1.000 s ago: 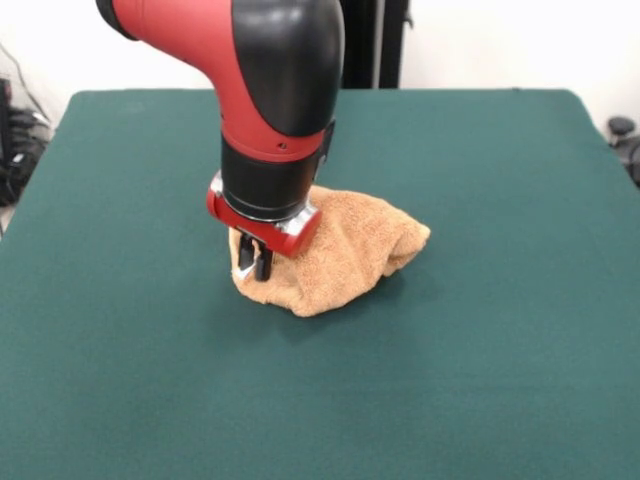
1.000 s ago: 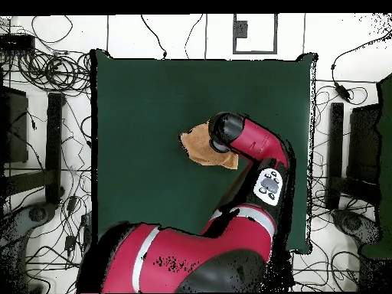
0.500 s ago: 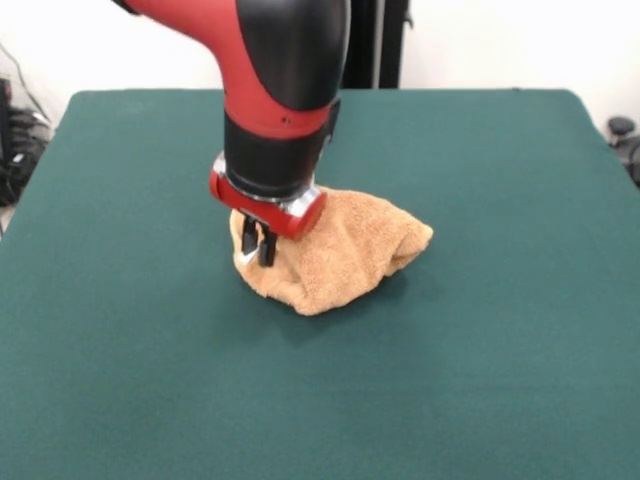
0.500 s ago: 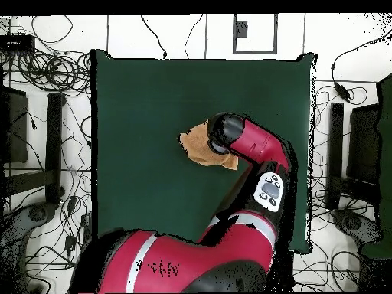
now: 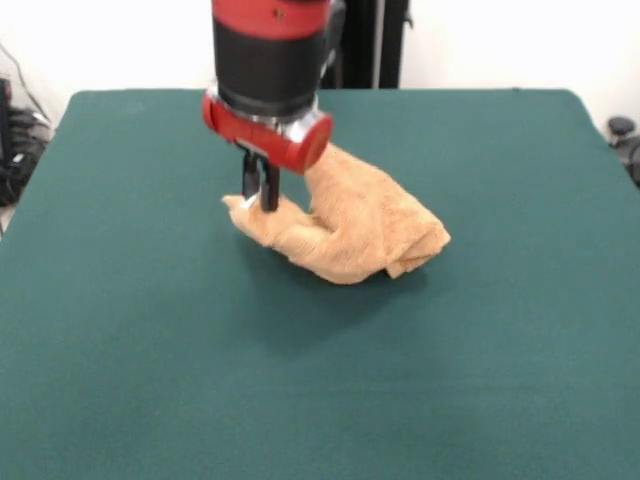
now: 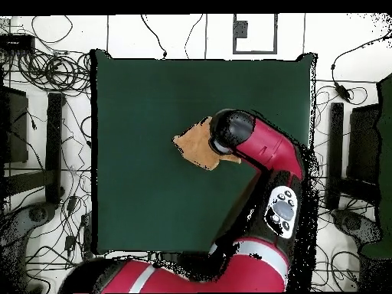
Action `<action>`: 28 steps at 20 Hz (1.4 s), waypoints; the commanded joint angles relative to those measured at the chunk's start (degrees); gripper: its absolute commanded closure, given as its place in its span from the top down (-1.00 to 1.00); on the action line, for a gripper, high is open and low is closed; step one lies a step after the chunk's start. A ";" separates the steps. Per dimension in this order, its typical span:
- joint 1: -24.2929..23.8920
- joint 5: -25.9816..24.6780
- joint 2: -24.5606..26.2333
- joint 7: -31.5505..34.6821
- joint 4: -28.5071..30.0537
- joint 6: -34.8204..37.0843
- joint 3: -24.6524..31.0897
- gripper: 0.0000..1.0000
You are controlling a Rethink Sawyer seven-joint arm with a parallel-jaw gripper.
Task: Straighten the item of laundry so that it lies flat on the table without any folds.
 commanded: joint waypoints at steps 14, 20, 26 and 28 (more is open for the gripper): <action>6.80 3.19 -8.28 24.18 2.55 21.07 2.35 -1.00; 9.15 3.70 -8.98 31.05 -1.13 27.68 1.64 -1.00; 10.32 4.84 -11.44 36.25 -2.31 33.08 3.26 -1.00; 10.16 5.74 -12.04 36.79 -1.28 32.95 4.45 -1.00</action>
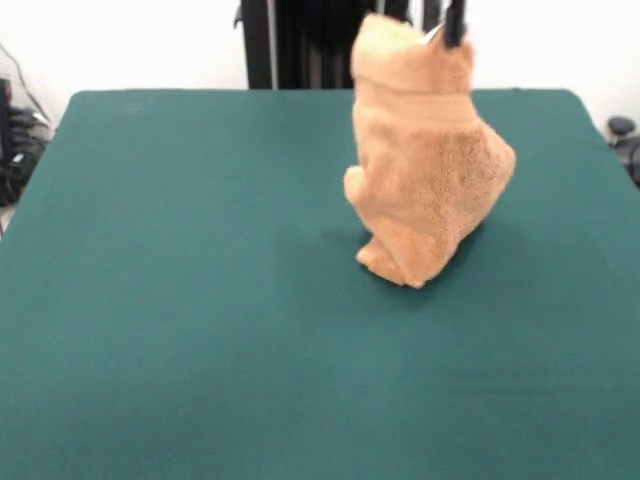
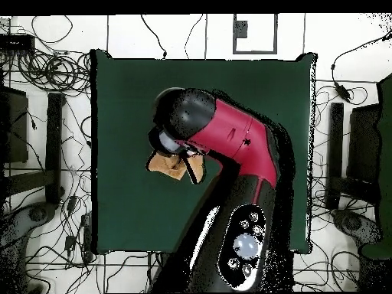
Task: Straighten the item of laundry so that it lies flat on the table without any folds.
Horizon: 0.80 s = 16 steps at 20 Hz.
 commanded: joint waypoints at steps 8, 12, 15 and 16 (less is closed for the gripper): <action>2.82 7.24 -3.27 22.85 3.61 6.88 6.77 -1.00; 3.73 7.63 -4.01 24.97 3.43 7.81 6.53 -1.00; 4.64 7.75 -4.52 26.92 2.83 8.76 6.25 -1.00; 4.79 7.74 -4.56 27.62 2.41 9.33 6.19 -1.00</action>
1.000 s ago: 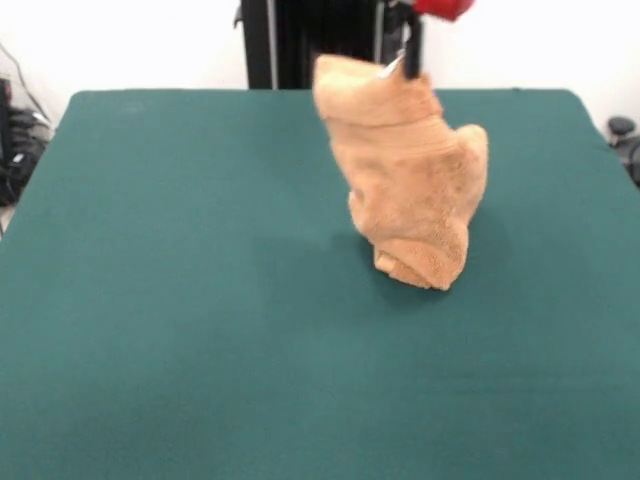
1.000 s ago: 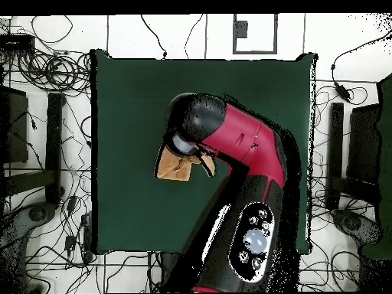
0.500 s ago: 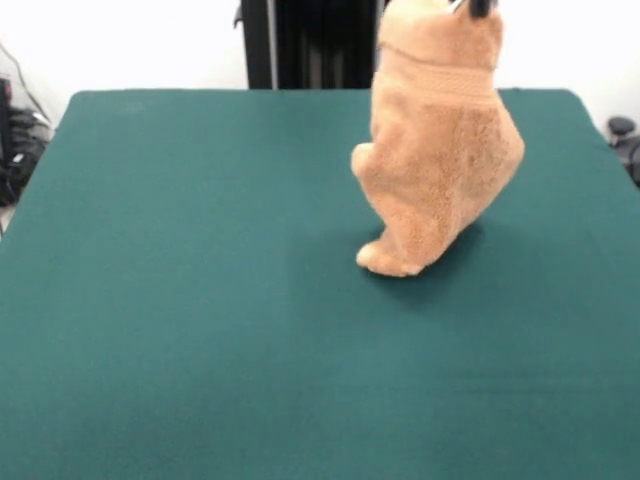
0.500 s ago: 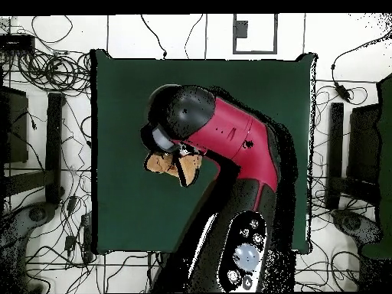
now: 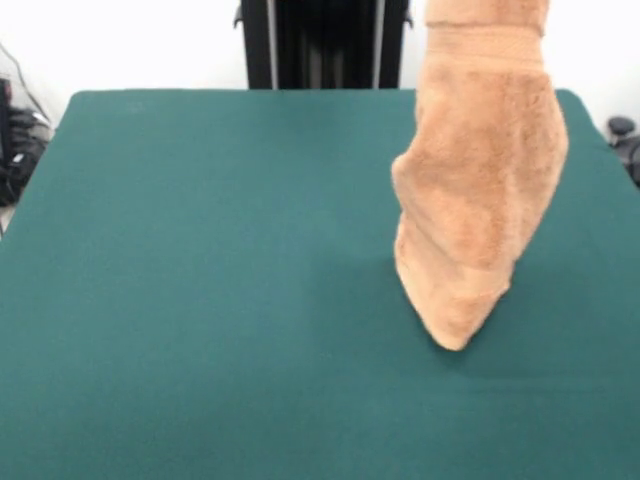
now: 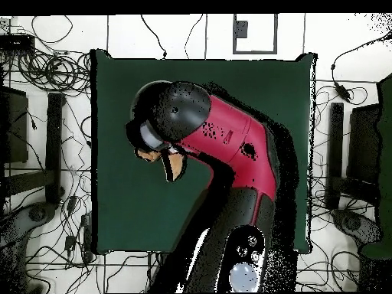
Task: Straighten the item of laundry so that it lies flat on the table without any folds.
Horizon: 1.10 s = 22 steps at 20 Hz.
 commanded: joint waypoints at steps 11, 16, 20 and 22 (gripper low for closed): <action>5.16 4.95 -2.53 27.59 1.30 13.16 4.90 -1.00; 5.06 3.18 -2.05 25.81 0.50 10.51 4.67 -1.00; 7.18 8.46 -3.93 28.88 7.86 4.00 5.80 -1.00; 7.84 12.08 -4.30 31.45 9.77 3.05 6.56 -1.00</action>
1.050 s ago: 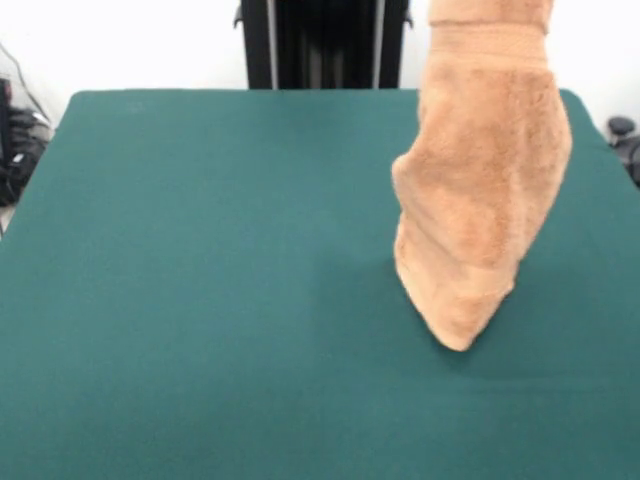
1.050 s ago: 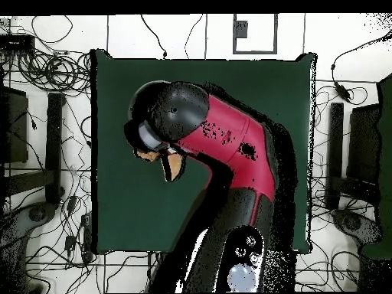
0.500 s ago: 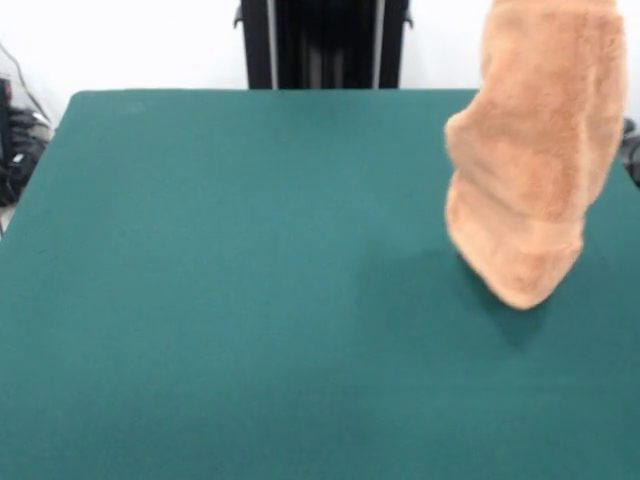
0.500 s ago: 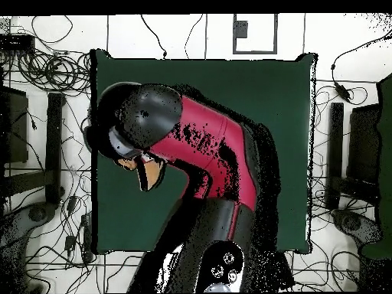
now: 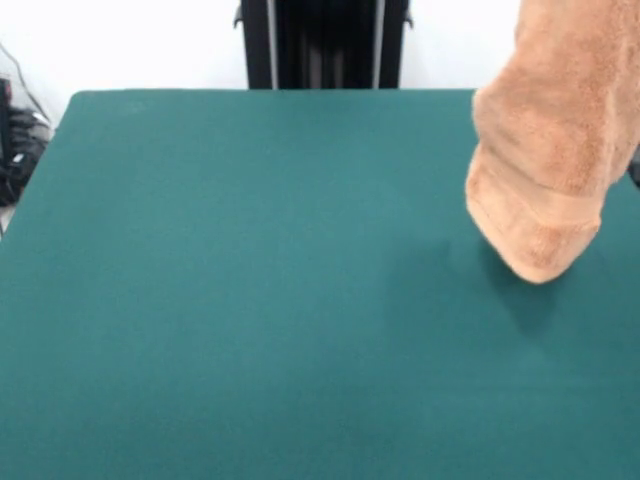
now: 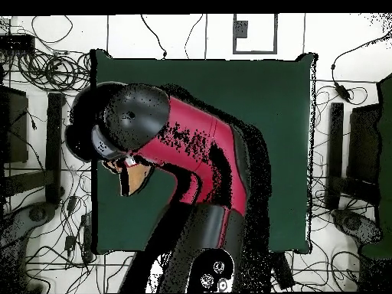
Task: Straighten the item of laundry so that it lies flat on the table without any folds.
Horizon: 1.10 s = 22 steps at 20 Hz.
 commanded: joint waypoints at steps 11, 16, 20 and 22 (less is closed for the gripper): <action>6.62 20.80 0.96 26.25 14.80 -9.79 7.55 -1.00; 7.81 28.66 1.55 26.37 19.20 -14.43 9.63 -1.00; 7.08 37.47 3.12 21.98 24.17 -17.42 12.82 -1.00; 6.14 37.13 5.35 19.22 24.72 -18.73 12.89 -1.00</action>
